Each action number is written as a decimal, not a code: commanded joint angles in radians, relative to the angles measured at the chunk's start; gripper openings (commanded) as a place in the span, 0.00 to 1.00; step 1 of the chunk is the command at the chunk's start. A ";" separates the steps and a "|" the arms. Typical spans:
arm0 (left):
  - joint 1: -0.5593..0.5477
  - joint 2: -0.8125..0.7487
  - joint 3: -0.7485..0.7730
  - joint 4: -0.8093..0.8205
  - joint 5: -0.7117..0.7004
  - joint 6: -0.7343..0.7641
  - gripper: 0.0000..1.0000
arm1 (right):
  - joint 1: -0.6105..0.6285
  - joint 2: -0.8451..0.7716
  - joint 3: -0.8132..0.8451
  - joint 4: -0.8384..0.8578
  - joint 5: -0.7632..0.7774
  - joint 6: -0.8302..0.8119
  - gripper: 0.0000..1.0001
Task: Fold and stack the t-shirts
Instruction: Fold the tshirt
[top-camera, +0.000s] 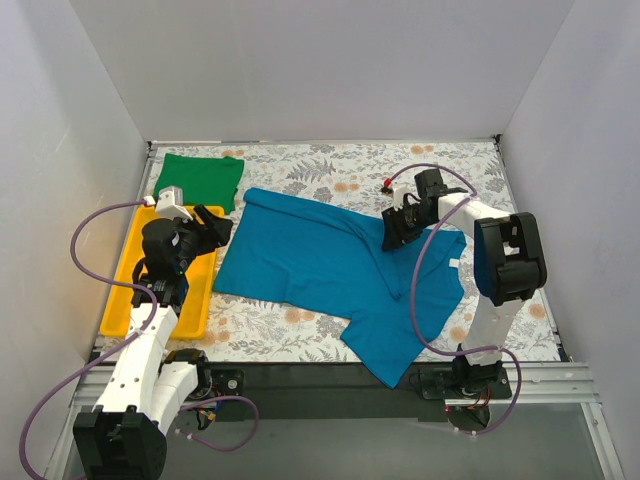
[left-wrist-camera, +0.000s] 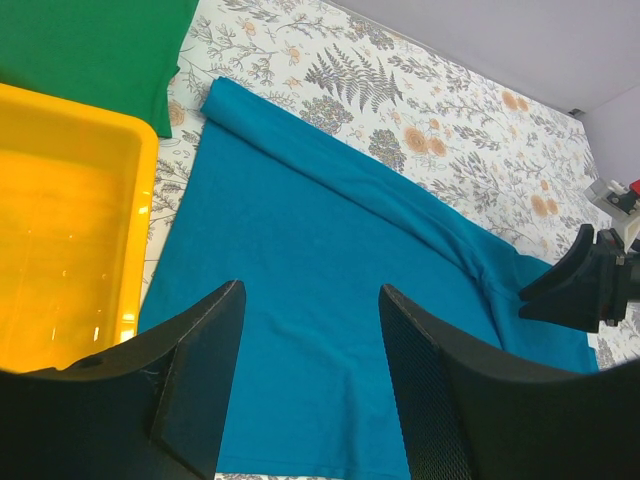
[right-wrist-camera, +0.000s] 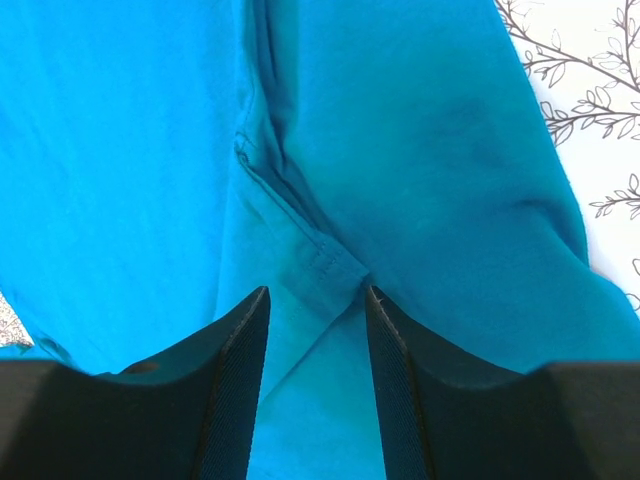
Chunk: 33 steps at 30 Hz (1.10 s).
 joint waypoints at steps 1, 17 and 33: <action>0.003 -0.006 -0.011 -0.002 0.007 0.003 0.55 | 0.000 0.017 0.043 -0.014 0.007 0.006 0.49; 0.002 -0.008 -0.012 0.001 0.014 0.003 0.55 | 0.001 -0.050 0.001 -0.011 -0.031 -0.020 0.06; 0.002 -0.005 -0.017 0.004 0.027 -0.001 0.55 | 0.098 -0.162 -0.095 -0.007 -0.056 -0.103 0.02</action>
